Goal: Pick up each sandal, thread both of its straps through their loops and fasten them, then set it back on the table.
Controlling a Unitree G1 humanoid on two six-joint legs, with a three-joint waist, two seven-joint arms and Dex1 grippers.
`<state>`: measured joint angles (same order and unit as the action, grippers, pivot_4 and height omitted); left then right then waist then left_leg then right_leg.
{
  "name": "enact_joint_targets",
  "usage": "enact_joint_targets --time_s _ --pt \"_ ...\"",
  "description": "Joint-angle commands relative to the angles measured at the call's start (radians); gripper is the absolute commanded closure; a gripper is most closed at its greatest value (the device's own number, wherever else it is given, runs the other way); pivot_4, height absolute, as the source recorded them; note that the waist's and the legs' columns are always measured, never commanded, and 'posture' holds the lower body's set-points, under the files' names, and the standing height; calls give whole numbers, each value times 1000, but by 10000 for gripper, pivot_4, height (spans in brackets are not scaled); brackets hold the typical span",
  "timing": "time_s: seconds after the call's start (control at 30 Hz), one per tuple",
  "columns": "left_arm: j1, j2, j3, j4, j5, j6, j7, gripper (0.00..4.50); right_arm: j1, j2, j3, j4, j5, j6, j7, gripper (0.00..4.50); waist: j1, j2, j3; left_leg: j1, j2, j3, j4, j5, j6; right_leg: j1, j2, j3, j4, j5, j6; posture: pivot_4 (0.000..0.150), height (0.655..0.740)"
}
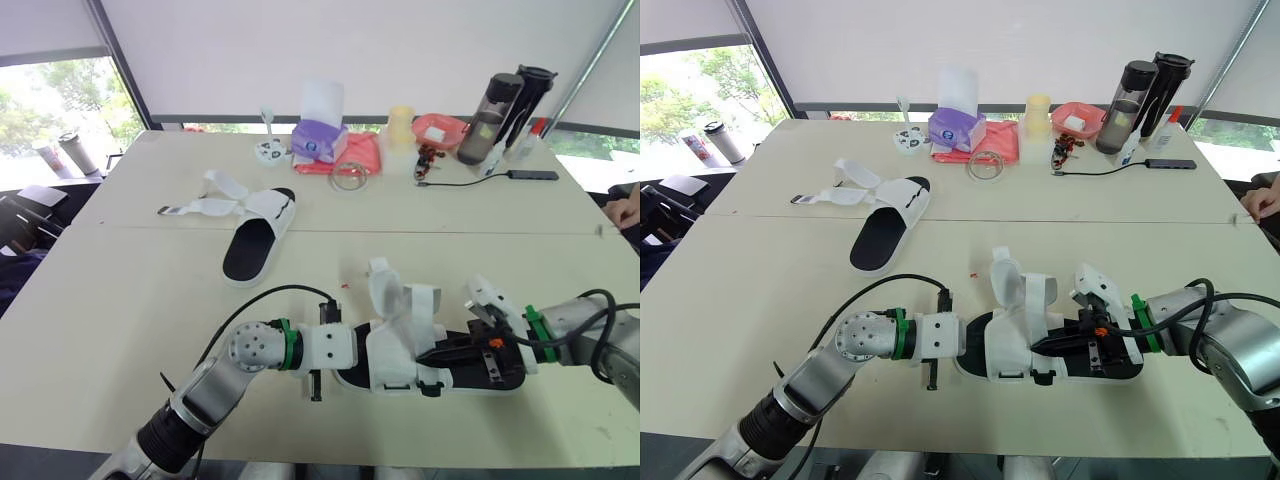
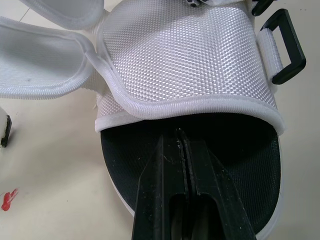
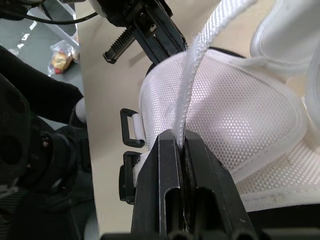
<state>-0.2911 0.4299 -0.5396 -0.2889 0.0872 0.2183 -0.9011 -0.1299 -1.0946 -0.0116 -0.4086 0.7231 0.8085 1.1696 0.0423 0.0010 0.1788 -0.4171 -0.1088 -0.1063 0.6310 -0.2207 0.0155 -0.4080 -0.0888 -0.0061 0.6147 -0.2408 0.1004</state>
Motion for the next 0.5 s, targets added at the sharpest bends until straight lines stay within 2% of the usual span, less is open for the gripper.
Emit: enact_joint_targets --time_s 0.03,0.17,0.47,0.5 --pt "19 9 -29 10 14 24 -9 45000 18 -12 -41 -22 23 12 19 44502 0 0 0 0 0 0 0 0 0 0 0 0 0 0 0 1500 7400" --pt "14 8 -26 18 12 20 -10 45000 55 -35 -76 -78 73 39 46 44502 1 0 0 0 0 0 0 0 0 0 0 0 0 0 0 1500 7400" --pt "0 -2 -28 42 13 7 -12 45000 102 -36 -54 -88 -9 -22 30 44502 1 0 0 0 0 0 1 0 0 1 0 0 0 0 0 1500 7400" --pt "1 -2 -28 43 13 6 -12 45000 96 -21 -60 -80 -13 -31 18 42037 1 0 0 0 0 0 1 0 0 1 0 0 0 0 0 1500 7400"
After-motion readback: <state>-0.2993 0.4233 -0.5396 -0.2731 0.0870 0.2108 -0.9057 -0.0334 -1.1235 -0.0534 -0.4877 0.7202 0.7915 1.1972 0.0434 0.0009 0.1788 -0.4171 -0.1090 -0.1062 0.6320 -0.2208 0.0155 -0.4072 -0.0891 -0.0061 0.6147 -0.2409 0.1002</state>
